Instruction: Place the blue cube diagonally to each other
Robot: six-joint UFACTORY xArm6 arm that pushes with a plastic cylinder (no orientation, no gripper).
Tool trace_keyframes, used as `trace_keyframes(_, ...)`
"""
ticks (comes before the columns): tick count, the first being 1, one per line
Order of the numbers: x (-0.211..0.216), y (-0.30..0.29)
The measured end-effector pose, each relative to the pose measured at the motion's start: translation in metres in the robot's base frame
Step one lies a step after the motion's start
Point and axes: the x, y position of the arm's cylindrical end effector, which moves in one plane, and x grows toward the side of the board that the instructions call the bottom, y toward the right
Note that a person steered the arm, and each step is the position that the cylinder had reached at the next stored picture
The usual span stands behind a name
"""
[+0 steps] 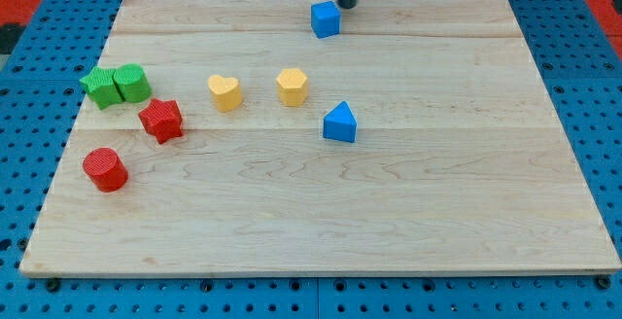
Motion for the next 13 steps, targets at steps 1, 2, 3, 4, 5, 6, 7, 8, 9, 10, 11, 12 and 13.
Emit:
trace_keyframes(1, 0.032, -0.022)
trace_keyframes(2, 0.064, -0.031)
trace_keyframes(3, 0.034, -0.043)
trace_keyframes(4, 0.055, -0.090)
trace_keyframes(5, 0.073, -0.102)
trace_keyframes(6, 0.079, -0.046)
trace_keyframes(7, 0.075, -0.034)
trace_keyframes(8, 0.065, -0.022)
trace_keyframes(9, 0.093, -0.010)
trace_keyframes(10, 0.143, -0.010)
trace_keyframes(11, 0.153, 0.004)
trace_keyframes(12, 0.201, 0.004)
trace_keyframes(13, 0.248, 0.003)
